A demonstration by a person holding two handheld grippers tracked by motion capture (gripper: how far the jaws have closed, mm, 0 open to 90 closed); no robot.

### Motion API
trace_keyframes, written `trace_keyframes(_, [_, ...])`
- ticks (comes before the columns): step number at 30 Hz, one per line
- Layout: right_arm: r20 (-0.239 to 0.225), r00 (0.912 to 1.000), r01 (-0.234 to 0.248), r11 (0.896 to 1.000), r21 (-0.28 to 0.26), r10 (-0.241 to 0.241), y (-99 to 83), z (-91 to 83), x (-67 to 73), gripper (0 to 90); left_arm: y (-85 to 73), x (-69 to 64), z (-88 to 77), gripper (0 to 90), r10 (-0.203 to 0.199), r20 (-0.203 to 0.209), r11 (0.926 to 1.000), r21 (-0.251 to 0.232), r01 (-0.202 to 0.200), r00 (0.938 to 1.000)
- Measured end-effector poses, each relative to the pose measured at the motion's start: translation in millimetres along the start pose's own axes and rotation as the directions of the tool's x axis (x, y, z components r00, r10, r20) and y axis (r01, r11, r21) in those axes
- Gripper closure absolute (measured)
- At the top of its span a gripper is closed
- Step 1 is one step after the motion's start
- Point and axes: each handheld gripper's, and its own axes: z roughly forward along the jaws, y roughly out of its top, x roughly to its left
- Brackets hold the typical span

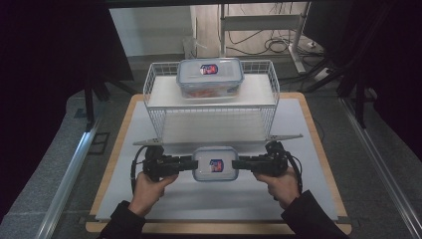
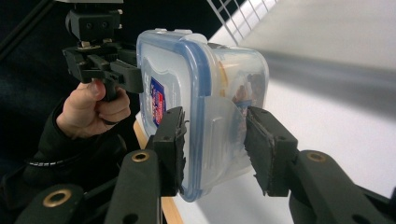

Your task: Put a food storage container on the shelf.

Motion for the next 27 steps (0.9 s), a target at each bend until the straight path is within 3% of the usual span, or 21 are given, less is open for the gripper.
trace_keyframes(10, [-0.008, 0.9995, 0.03, 0.999, -0.028, -0.031, 38.3, -3.6, 6.1, 58.3, 34.9, -3.4, -10.2, 59.4, 0.008, -0.003, 1.0, -0.005, -0.008, 1.0])
trace_keyframes(17, [-0.032, 0.9994, 0.01, 0.999, -0.045, -0.011, 57.4, -6.3, 6.0, 58.3, 53.0, -5.8, -15.4, 59.7, 0.019, -0.007, 0.9996, -0.019, -0.019, 0.9998])
trace_keyframes(22, [-0.041, 0.9991, 0.007, 0.998, -0.063, -0.009, 73.2, -7.5, 9.4, 58.3, 75.9, -9.3, -22.7, 59.7, 0.03, -0.017, 0.9993, -0.021, -0.031, 0.9994])
trace_keyframes(27, [-0.028, 0.9988, 0.037, 0.997, -0.074, -0.04, 92.9, -8.8, 15.5, 58.2, 92.4, -9.5, -28.3, 59.7, 0.039, -0.017, 0.9987, -0.032, -0.039, 0.9991])
